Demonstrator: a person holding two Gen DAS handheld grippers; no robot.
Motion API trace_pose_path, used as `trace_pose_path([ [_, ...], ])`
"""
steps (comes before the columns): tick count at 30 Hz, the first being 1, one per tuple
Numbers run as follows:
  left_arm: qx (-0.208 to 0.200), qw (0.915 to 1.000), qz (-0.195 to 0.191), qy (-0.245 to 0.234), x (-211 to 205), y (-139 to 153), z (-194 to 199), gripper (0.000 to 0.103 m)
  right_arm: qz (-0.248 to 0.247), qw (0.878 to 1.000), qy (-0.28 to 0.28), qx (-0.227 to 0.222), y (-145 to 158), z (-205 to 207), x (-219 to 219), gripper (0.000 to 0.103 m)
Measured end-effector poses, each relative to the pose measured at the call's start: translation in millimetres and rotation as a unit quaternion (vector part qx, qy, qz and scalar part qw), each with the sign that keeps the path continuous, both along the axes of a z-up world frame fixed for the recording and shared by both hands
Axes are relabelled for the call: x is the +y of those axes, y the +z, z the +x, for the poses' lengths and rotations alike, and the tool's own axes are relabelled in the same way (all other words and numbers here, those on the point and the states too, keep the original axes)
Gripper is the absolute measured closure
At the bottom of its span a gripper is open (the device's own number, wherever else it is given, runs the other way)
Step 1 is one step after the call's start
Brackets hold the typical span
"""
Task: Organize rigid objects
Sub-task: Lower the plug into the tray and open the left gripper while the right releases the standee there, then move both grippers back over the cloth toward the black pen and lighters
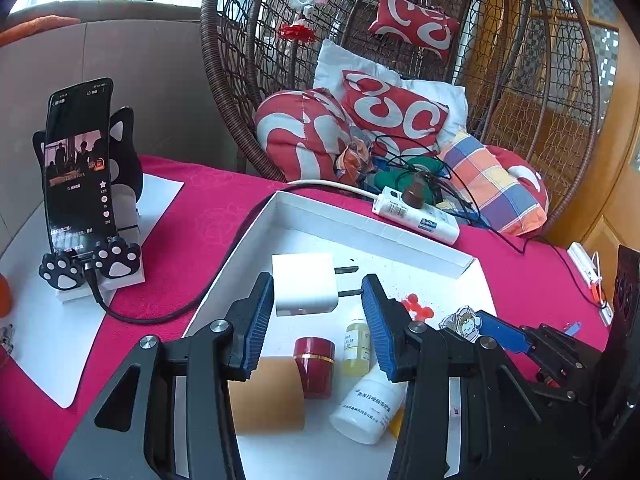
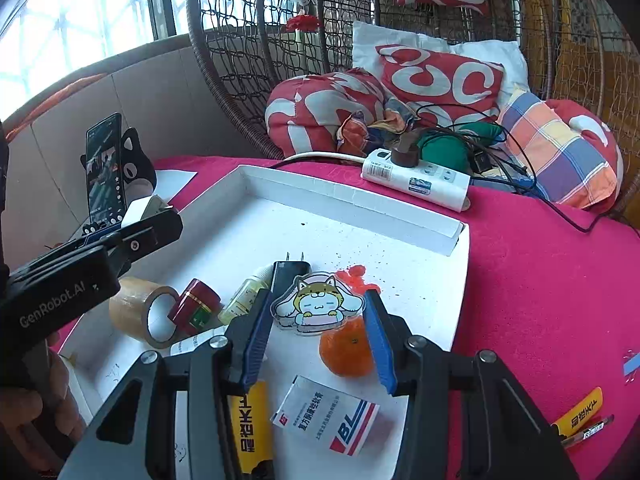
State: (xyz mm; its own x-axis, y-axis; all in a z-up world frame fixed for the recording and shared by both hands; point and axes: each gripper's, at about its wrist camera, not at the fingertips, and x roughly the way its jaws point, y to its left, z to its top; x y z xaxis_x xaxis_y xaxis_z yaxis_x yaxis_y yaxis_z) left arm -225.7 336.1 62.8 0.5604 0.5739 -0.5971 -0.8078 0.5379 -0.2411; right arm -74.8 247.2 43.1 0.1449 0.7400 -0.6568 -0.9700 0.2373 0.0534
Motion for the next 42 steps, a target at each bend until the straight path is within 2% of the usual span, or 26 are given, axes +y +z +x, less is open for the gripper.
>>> trace_pose_path([
  [5,-0.004,0.9999,0.011,0.009,-3.4,6.9,-4.2,0.058,0.011,1.0,0.007,0.008,0.4,-3.1,-2.2,0.055],
  [6,-0.007,0.9998,0.016,0.011,-5.5,9.8,-6.9,0.055,0.015,1.0,0.006,0.011,1.4,-3.2,-4.2,0.04],
  [7,-0.01,0.9996,0.022,0.012,-7.9,12.8,-9.4,0.039,0.019,1.0,0.004,0.011,2.7,-3.2,-7.3,0.017],
  [8,-0.012,0.9995,0.026,0.013,-10.7,15.7,-11.3,0.026,0.025,1.0,0.003,0.008,4.5,-3.9,-10.5,0.011],
  [9,-0.013,0.9992,0.034,0.017,-14.4,19.0,-14.1,0.007,0.031,1.0,0.002,0.002,6.9,-5.5,-14.2,0.005],
  [10,-0.012,0.9986,0.044,0.025,-18.6,22.2,-17.1,0.0,0.038,0.999,0.001,-0.007,9.6,-7.3,-19.4,0.0],
  [16,-0.031,0.9977,0.049,0.034,-47.9,29.3,-34.2,0.0,0.07,0.997,-0.011,-0.045,22.3,-18.4,-62.7,0.0],
  [21,-0.037,0.998,0.046,0.024,-63.6,33.2,-31.0,0.0,0.082,0.996,-0.032,-0.03,27.4,-8.5,-96.7,0.0],
  [26,-0.038,0.9981,0.048,0.003,-80.2,38.3,-20.3,0.0,0.079,0.995,-0.058,-0.003,26.1,4.2,-109.3,0.0],
  [31,-0.017,0.9981,0.052,-0.028,-98.7,39.0,1.1,0.0,0.094,0.993,-0.072,0.009,28.1,12.4,-125.1,0.0],
  [34,-0.008,0.9971,0.046,-0.061,-113.1,36.5,19.7,0.0,0.106,0.99,-0.094,0.015,31.1,30.7,-144.0,0.0],
  [38,0.014,0.9924,0.044,-0.114,-136.6,28.9,52.9,0.0,0.122,0.979,-0.162,0.025,30.8,77.4,-186.4,0.0],
  [42,0.046,0.9807,0.036,-0.187,-163.3,15.4,94.7,0.0,0.131,0.955,-0.261,0.044,21.6,135.4,-242.0,0.0],
])
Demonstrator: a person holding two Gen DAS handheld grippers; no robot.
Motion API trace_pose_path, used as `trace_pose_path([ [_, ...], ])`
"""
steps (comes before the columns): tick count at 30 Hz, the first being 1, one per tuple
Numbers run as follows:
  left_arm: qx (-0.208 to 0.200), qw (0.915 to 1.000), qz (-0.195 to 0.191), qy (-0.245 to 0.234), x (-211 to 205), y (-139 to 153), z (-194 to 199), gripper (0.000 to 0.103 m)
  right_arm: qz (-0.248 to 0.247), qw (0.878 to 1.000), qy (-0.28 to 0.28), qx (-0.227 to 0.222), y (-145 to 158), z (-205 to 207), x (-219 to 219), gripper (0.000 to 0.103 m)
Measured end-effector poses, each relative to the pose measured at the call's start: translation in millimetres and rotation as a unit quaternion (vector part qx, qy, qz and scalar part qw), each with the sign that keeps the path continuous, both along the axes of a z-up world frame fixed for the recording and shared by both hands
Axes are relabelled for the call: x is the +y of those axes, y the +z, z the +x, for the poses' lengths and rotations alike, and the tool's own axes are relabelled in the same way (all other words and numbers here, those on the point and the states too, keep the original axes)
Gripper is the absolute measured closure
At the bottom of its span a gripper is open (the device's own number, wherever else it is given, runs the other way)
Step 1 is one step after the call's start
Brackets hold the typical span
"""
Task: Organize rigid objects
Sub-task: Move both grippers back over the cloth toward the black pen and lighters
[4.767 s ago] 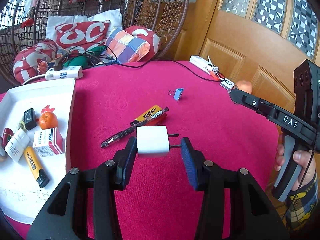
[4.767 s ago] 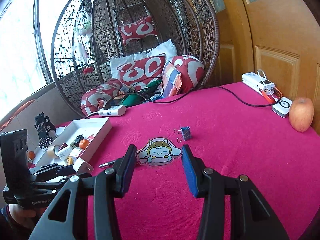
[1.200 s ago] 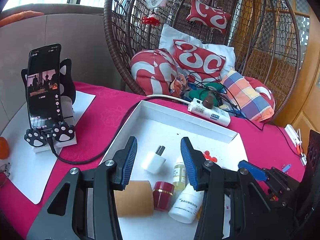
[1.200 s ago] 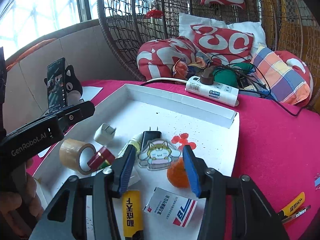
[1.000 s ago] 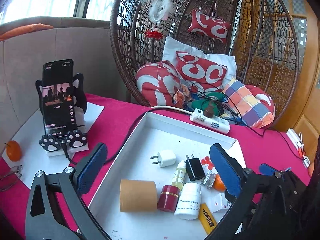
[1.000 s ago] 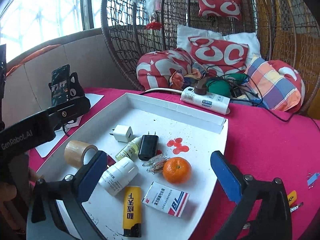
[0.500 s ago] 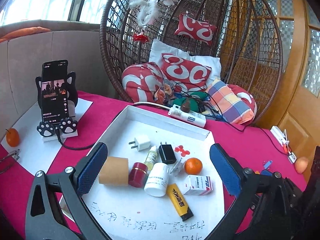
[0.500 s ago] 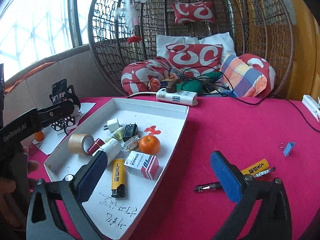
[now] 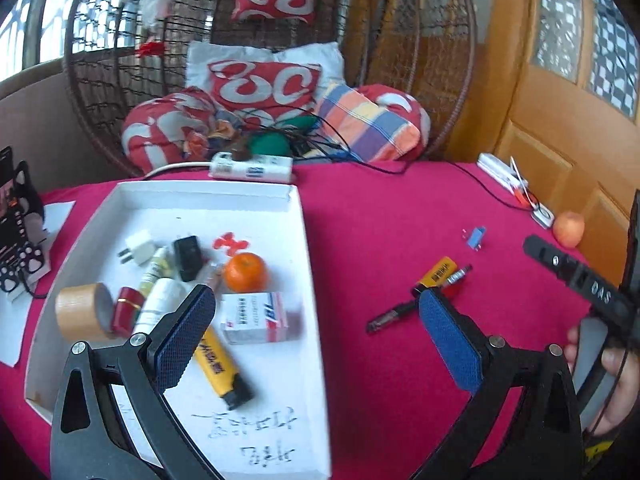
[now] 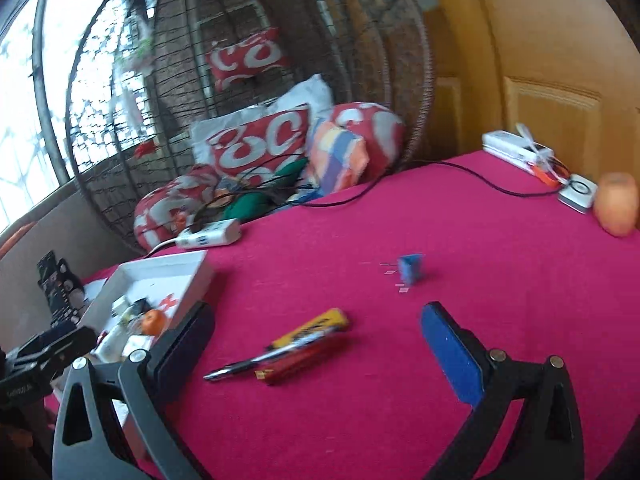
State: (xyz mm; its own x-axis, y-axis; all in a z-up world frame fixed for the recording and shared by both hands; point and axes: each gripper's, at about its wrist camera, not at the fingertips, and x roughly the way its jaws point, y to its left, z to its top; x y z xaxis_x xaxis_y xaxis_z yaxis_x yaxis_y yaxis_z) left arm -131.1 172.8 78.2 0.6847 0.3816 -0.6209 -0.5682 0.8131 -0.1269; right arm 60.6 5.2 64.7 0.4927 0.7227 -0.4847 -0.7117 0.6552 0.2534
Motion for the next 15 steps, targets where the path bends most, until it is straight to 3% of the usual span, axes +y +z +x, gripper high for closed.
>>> trace_pose_path([
  [3,0.039,0.9975,0.017,-0.057,-21.8,-12.0,33.7,0.0,0.007,0.998,-0.059,0.031,-12.2,35.3,-39.0,0.0],
  [7,0.091,0.9894,0.024,-0.11,-38.5,-30.6,73.7,0.0,0.019,0.993,-0.093,0.064,-26.9,56.5,-70.0,0.0],
  [12,0.135,0.9834,-0.008,-0.121,-29.1,-53.6,105.4,0.0,0.025,0.992,-0.089,0.085,-38.4,63.4,-78.6,0.0],
  [15,0.131,0.983,-0.022,-0.126,-23.0,-60.5,116.7,0.0,0.028,0.992,-0.081,0.092,-43.1,66.7,-78.8,0.0],
])
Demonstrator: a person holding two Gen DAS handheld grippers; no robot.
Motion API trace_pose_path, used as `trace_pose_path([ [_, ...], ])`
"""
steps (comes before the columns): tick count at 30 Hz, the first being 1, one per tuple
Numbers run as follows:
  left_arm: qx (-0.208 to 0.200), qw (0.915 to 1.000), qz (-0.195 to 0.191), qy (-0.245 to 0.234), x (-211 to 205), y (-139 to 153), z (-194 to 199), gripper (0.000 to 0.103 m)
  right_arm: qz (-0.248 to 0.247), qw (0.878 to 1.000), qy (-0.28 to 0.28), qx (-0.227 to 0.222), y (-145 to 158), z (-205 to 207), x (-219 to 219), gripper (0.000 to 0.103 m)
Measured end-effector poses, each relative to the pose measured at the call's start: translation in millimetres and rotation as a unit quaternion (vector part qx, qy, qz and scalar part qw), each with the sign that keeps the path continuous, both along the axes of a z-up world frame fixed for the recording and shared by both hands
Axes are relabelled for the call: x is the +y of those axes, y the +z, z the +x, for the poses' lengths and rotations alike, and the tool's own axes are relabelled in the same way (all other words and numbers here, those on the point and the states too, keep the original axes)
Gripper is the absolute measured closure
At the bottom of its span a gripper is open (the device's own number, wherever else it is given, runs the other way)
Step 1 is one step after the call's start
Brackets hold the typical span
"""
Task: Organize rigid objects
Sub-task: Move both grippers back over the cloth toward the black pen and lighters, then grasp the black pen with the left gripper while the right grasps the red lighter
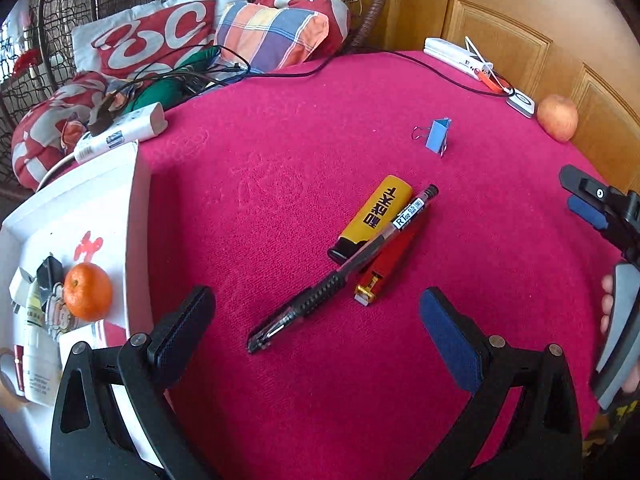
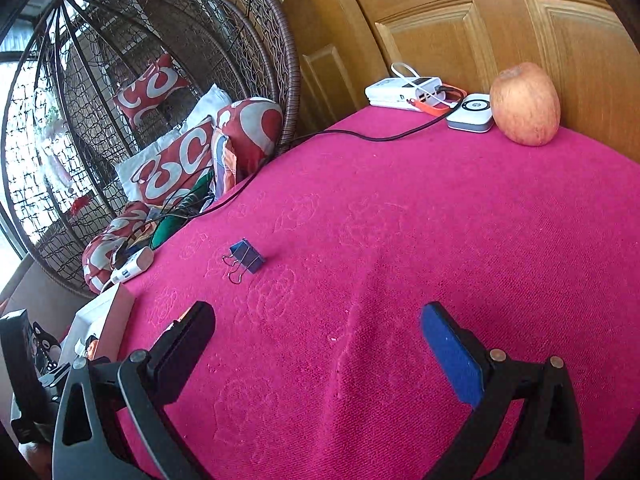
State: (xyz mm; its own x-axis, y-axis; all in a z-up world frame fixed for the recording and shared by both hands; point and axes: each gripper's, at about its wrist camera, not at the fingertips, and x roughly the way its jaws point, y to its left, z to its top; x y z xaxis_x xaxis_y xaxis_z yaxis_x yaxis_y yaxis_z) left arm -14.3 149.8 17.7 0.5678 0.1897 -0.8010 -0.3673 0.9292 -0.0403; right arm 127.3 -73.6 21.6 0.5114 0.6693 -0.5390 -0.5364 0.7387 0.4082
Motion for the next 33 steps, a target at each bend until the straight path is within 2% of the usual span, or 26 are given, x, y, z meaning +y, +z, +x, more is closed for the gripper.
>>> trace_pose_path([
  [3,-0.007,0.9995,-0.01,-0.029,-2.2,-3.6,10.3,0.0,0.011,1.0,0.008,0.019,-5.9,4.1,-2.1,0.0],
  [5,-0.003,0.9981,-0.032,-0.053,-7.4,-8.1,14.9,0.0,0.02,0.999,0.009,0.029,-8.1,7.1,-4.6,0.0],
  [8,-0.002,0.9896,-0.089,-0.113,-26.9,-10.8,7.9,0.0,0.031,0.998,0.007,0.046,-12.3,11.3,-8.7,0.0],
  [11,-0.008,0.9808,-0.114,-0.158,-49.9,-5.3,-7.8,0.0,0.041,0.998,0.008,0.051,-12.9,13.2,-11.0,0.0],
  [14,-0.002,0.9891,-0.091,-0.116,-46.8,-1.6,-14.6,0.002,0.039,0.998,0.01,0.051,-13.0,13.6,-9.4,0.0],
  [18,0.014,0.9942,-0.098,-0.043,-25.6,-5.5,-17.5,0.024,0.037,0.998,0.01,0.05,-13.3,13.2,-9.3,0.0],
  [23,-0.008,0.9962,-0.08,-0.035,-29.9,4.1,-23.7,0.024,0.035,0.998,0.01,0.05,-13.3,13.9,-8.5,0.0],
  [27,0.021,0.9953,-0.094,-0.013,-25.4,-3.3,-18.5,0.024,0.033,0.998,0.01,0.049,-13.6,14.6,-7.9,0.0],
  [30,0.037,0.9984,-0.042,0.011,-30.0,-6.4,-9.8,0.024,0.031,0.998,0.01,0.049,-13.7,14.5,-8.1,0.0],
  [33,0.043,0.9978,-0.035,0.036,-27.6,-8.0,-0.8,0.024,0.033,0.998,0.01,0.05,-13.4,14.4,-7.6,0.0],
])
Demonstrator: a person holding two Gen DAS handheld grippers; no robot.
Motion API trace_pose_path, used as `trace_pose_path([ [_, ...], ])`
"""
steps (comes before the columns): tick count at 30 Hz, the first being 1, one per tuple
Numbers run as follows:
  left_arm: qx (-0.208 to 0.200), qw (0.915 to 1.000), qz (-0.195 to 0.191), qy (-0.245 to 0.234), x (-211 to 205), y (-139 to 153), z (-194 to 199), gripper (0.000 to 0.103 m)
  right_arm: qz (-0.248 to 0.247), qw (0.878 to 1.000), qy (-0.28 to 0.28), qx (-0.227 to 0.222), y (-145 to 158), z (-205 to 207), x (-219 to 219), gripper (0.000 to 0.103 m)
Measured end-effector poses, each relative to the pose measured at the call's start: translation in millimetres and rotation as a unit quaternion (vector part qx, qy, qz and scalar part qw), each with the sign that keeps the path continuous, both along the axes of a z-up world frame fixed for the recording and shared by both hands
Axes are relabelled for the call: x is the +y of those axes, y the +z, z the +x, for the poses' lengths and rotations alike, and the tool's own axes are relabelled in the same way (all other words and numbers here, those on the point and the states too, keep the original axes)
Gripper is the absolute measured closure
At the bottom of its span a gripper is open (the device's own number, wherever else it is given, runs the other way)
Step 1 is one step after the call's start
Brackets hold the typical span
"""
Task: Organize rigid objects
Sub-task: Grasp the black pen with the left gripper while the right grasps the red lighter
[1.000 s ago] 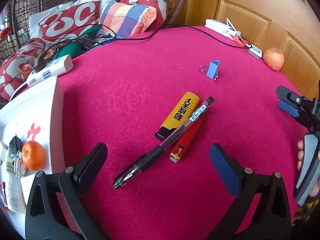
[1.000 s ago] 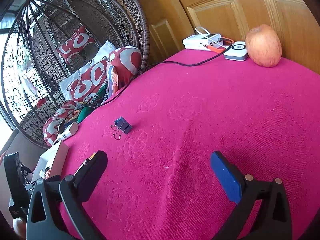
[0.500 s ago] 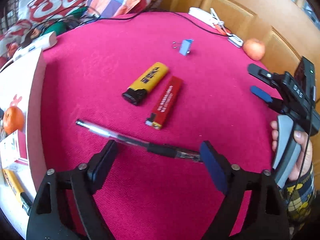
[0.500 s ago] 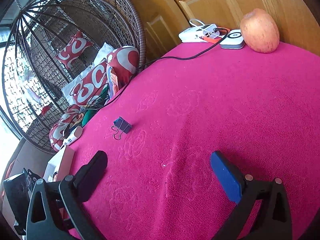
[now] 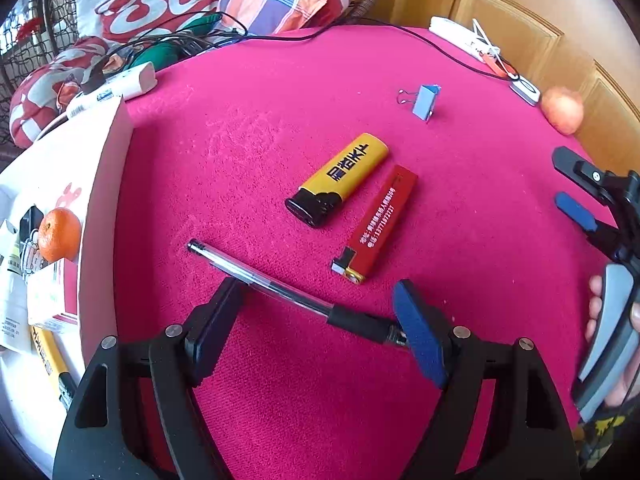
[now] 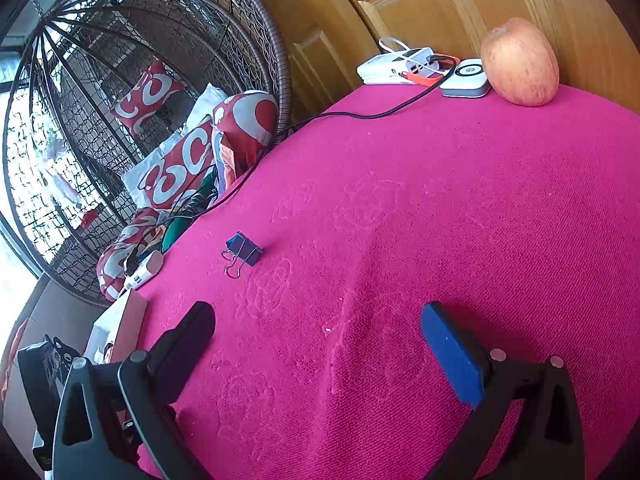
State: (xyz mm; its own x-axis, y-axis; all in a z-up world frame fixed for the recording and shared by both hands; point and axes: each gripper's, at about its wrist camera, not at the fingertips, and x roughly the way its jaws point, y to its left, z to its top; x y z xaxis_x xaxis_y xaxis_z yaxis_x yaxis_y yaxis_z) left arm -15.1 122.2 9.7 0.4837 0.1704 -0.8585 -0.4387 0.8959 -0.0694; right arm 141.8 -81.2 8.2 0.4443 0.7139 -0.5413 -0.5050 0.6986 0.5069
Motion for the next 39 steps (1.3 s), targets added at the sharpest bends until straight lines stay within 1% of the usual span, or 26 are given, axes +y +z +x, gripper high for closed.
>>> trace_pose_path([
  [2,0.011,0.9998,0.018,0.004,-1.9,-1.5,8.3,0.024,0.0,1.0,0.0,0.0,-0.1,0.0,0.3,0.0],
  [5,0.007,0.9995,0.03,0.001,-2.1,-2.7,9.4,0.023,0.0,1.0,0.0,0.0,-0.1,0.0,0.1,0.0],
  [8,0.008,0.9982,0.051,-0.032,-4.5,-3.0,0.9,0.023,0.001,1.0,0.0,0.0,-0.2,0.0,0.2,0.0],
  [9,0.008,0.9972,0.058,-0.046,-6.3,-2.1,-4.2,0.03,0.0,1.0,0.0,0.0,-0.4,0.1,0.2,0.0],
  [10,0.008,0.9963,0.063,-0.057,-8.2,-0.7,-9.4,0.042,0.0,1.0,0.0,0.0,-0.4,0.0,0.4,0.0],
  [11,0.011,0.9957,0.068,-0.062,-7.5,0.1,-13.0,0.048,-0.001,1.0,0.001,0.0,-0.6,-0.2,0.6,0.0],
  [12,0.014,0.9949,0.076,-0.064,-7.8,1.0,-18.5,0.061,-0.001,1.0,0.001,0.0,-0.5,-0.5,1.0,0.0],
  [13,0.017,0.9941,0.084,-0.067,-8.8,1.5,-23.3,0.069,-0.003,1.0,0.004,-0.002,-0.3,-0.9,2.0,0.0],
  [15,0.018,0.9936,0.088,-0.068,-10.1,0.6,-30.5,0.069,-0.007,0.999,0.038,-0.008,2.0,-4.5,11.7,0.0],
  [17,0.011,0.9954,0.071,-0.064,-8.5,-0.1,-35.5,0.069,-0.03,0.995,0.092,-0.032,7.1,-15.1,31.2,0.0],
  [18,0.007,0.9963,0.06,-0.061,-7.4,-0.4,-35.6,0.069,-0.048,0.99,0.121,-0.052,10.9,-23.5,43.8,0.0],
  [20,0.007,0.9975,0.051,-0.048,-5.2,0.2,-33.3,0.061,-0.083,0.976,0.175,-0.098,17.9,-43.1,70.8,0.0],
  [21,0.009,0.9979,0.049,-0.042,-3.4,-0.2,-32.3,0.045,-0.098,0.967,0.201,-0.12,20.9,-53.0,83.8,0.0],
  [22,0.014,0.9984,0.04,-0.039,-2.8,-1.5,-30.9,0.023,-0.115,0.957,0.225,-0.14,23.0,-62.4,97.7,0.0],
  [24,0.016,0.998,0.031,-0.053,-9.2,-3.3,-29.5,0.021,-0.149,0.938,0.263,-0.171,22.6,-76.8,122.5,0.0],
  [26,0.009,0.9984,0.029,-0.047,-12.4,-3.5,-30.5,0.02,-0.175,0.921,0.296,-0.182,17.4,-84.8,142.9,0.0],
  [29,-0.003,0.9991,0.025,-0.034,-12.2,-3.8,-33.5,0.02,-0.204,0.905,0.319,-0.193,7.9,-88.6,165.4,0.0],
  [31,-0.004,0.999,0.03,-0.033,-14.0,-4.0,-33.6,0.021,-0.224,0.896,0.332,-0.194,0.0,-90.2,177.0,0.0],
  [32,-0.005,0.9988,0.033,-0.036,-14.7,-3.9,-33.5,0.023,-0.235,0.89,0.337,-0.195,-4.2,-90.4,180.9,0.0],
  [33,-0.008,0.9985,0.036,-0.041,-16.1,-3.0,-34.4,0.034,-0.25,0.885,0.34,-0.196,-8.4,-91.1,183.4,0.0],
  [34,-0.013,0.9981,0.038,-0.048,-17.7,-1.2,-35.1,0.051,-0.262,0.882,0.342,-0.192,-12.1,-91.1,184.4,0.0],
  [35,-0.018,0.998,0.028,-0.054,-18.7,-0.5,-36.2,0.061,-0.254,0.884,0.343,-0.191,-10.1,-91.2,181.3,0.001],
  [36,-0.018,0.9977,0.032,-0.056,-20.6,0.7,-36.9,0.078,-0.247,0.886,0.345,-0.189,-7.8,-90.8,177.1,0.021],
  [37,-0.016,0.9973,0.039,-0.06,-22.8,1.3,-36.6,0.087,-0.244,0.888,0.339,-0.193,-5.6,-90.6,171.8,0.021],
  [39,-0.022,0.9971,0.041,-0.061,-24.8,1.0,-38.4,0.088,-0.242,0.896,0.321,-0.188,-4.6,-87.4,160.6,0.022],
])
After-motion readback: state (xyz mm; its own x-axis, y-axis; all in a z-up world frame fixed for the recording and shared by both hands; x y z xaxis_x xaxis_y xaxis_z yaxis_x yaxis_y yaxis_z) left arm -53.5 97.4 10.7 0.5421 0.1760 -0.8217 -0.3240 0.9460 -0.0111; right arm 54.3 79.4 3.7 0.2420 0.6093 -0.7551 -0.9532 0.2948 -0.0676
